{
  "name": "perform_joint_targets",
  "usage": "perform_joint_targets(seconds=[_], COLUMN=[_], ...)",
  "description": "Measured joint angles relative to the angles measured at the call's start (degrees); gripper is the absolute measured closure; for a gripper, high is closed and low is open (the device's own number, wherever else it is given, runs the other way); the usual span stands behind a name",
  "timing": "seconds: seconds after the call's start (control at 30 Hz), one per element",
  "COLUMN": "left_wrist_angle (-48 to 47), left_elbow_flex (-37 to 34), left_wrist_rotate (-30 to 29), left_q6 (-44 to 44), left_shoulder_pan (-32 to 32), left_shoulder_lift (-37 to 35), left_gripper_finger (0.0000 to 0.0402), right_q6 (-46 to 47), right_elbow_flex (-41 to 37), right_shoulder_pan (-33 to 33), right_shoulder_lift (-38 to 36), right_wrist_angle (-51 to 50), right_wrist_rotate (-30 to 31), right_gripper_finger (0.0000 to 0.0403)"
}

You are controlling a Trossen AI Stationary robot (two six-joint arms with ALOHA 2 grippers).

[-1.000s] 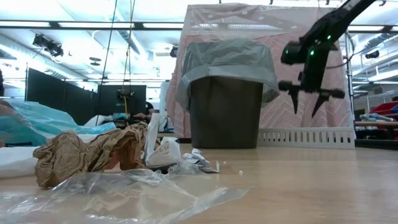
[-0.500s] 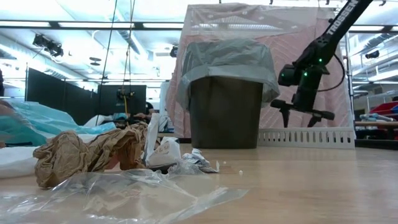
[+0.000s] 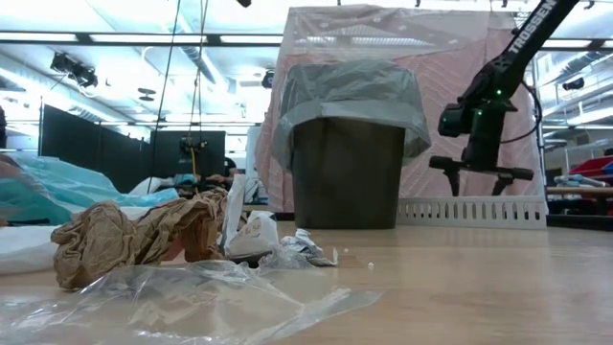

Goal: Place trash/remove bag and relplace
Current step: Put the zip tie into the trash bin

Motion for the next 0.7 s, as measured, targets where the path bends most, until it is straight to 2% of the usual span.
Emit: perform_joint_targets(seconds=[0.13,0.27,0.37,0.7], left_wrist_angle=[-0.1,-0.56,-0.67,-4.86], left_elbow_flex=[0.0,0.0,0.0,0.02], left_wrist_rotate=[-0.02,-0.02,-0.02,-0.02], left_q6=[0.74,0.74,0.86,2.48], left_shoulder_pan=[0.59,0.62,0.82,0.79], left_shoulder_lift=[0.0,-0.38,-0.39,-1.04], left_gripper_finger=[0.0396,0.0396,0.0396,0.0396], right_q6=[1.24,1.15,4.25,10.69], right_elbow_flex=[0.05,0.06,0.04,-2.46], right_shoulder_pan=[0.63,0.8,1.1,3.14], right_shoulder_lift=[0.52,0.52,0.52,0.52], right_wrist_angle=[1.05,-0.68,-2.81,-0.38], right_wrist_rotate=[2.62,2.03,1.99,5.17], right_gripper_finger=[0.0128,0.0136,0.0146,0.0174])
